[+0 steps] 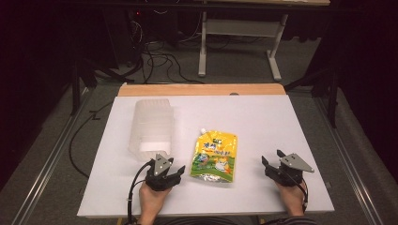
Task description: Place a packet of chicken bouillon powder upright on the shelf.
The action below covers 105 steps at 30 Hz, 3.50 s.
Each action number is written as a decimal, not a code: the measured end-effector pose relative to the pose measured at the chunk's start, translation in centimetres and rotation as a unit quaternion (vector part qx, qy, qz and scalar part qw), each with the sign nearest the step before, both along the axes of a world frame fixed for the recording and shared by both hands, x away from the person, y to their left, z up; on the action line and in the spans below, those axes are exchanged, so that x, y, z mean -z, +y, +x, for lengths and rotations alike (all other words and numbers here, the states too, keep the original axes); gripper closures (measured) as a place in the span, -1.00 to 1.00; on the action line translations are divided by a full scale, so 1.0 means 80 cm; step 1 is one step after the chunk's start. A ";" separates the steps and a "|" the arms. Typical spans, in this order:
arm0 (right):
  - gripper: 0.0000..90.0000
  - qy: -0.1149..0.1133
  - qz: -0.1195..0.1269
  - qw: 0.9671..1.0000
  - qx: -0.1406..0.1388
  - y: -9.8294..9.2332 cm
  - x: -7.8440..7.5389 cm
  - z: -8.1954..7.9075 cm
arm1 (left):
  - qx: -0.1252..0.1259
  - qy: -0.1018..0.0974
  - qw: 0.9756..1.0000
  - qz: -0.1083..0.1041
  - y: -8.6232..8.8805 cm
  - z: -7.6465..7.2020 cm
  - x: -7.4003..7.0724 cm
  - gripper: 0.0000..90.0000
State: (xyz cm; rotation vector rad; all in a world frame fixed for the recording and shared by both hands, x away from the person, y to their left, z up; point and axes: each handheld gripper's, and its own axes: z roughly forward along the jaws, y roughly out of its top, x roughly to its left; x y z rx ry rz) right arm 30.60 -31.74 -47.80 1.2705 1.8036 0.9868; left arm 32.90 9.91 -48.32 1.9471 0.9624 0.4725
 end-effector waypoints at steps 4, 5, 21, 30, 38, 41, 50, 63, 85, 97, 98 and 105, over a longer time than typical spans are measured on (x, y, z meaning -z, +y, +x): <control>-0.21 0.000 -0.001 1.000 0.001 0.000 0.000 0.000 | -0.001 0.004 1.000 -0.002 0.000 0.001 0.000 -0.03; -0.22 0.000 -0.001 1.000 0.001 0.001 0.000 0.000 | -0.001 0.004 1.000 -0.001 0.000 0.001 0.000 -0.03; -0.24 0.001 -0.005 1.000 0.000 0.002 0.000 0.000 | 0.003 0.000 1.000 0.000 0.000 0.000 0.000 -0.11; -0.26 0.002 -0.008 1.000 0.002 0.002 0.000 0.001 | 0.000 -0.006 1.000 0.007 -0.002 -0.002 0.000 -0.22; -0.27 0.004 -0.008 1.000 0.004 0.002 0.000 0.001 | -0.003 -0.016 1.000 0.003 -0.001 -0.004 -0.001 -0.26; -0.27 0.002 -0.007 1.000 0.001 0.002 0.000 0.000 | -0.004 -0.025 1.000 0.004 -0.001 -0.006 -0.001 -0.26; -0.27 0.001 -0.004 1.000 0.002 0.002 0.000 0.000 | 0.003 -0.019 1.000 0.005 -0.001 -0.009 -0.006 -0.29; -0.27 -0.001 -0.009 1.000 -0.001 0.002 0.000 0.000 | 0.013 -0.018 1.000 0.001 -0.007 -0.012 -0.020 -0.32; -0.27 -0.001 -0.010 1.000 -0.002 0.002 0.000 0.000 | 0.045 0.008 0.999 -0.006 -0.040 0.000 -0.042 -0.34; -0.27 0.000 -0.005 1.000 0.000 0.002 0.000 -0.001 | 0.038 0.055 0.998 0.008 -0.061 0.020 -0.045 -0.34; -0.27 -0.001 -0.005 1.000 0.001 0.002 0.000 -0.001 | 0.036 0.057 0.998 0.010 -0.063 0.022 -0.045 -0.34; -0.28 -0.002 -0.005 1.000 -0.001 0.002 0.000 -0.001 | 0.039 0.061 0.997 0.039 -0.077 0.033 -0.046 -0.37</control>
